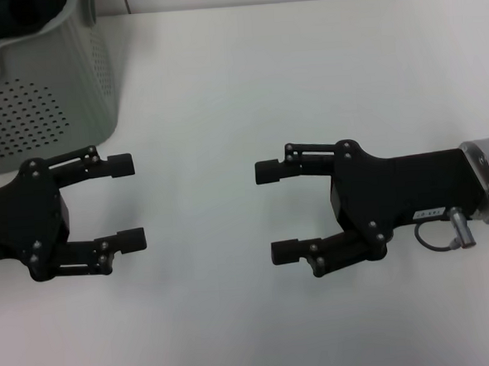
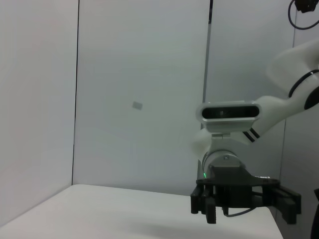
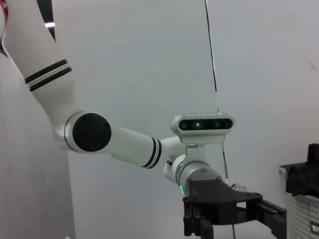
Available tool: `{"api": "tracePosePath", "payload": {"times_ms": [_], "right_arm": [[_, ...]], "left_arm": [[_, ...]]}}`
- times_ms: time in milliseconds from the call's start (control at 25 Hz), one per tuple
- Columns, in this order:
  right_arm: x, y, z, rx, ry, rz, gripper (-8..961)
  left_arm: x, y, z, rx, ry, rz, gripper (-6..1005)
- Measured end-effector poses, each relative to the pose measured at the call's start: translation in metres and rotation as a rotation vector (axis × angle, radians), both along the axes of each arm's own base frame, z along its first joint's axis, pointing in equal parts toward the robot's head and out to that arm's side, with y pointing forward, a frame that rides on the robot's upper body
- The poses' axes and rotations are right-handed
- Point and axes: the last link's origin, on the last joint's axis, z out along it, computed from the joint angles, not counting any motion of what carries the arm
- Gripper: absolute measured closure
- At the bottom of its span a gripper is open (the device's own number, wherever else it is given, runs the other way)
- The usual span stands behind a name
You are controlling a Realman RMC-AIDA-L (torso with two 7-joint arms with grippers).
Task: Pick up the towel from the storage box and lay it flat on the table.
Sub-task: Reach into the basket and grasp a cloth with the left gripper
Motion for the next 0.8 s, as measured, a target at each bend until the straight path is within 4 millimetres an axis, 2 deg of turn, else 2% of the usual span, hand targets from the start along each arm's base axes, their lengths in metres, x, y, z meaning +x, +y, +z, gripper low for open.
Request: {"api": "tracePosePath", "payload": {"times_ms": [200,600,800], "right_arm": [[-0.006,0.003,0.001,-0.004,0.001,0.021,98],[-0.006,0.005,0.000,0.012,0.011,0.000,99],[0.001,0.014,0.007,0.074,0.045,-0.095,99]], "left_arm": [[-0.001,-0.001,-0.001,-0.005,0.002,0.006,140],[-0.003,-0.003,0.000,-0.003,-0.003,0.022,141],[0.002,0.006,0.012,0.016,-0.056,0.091,141]]}}
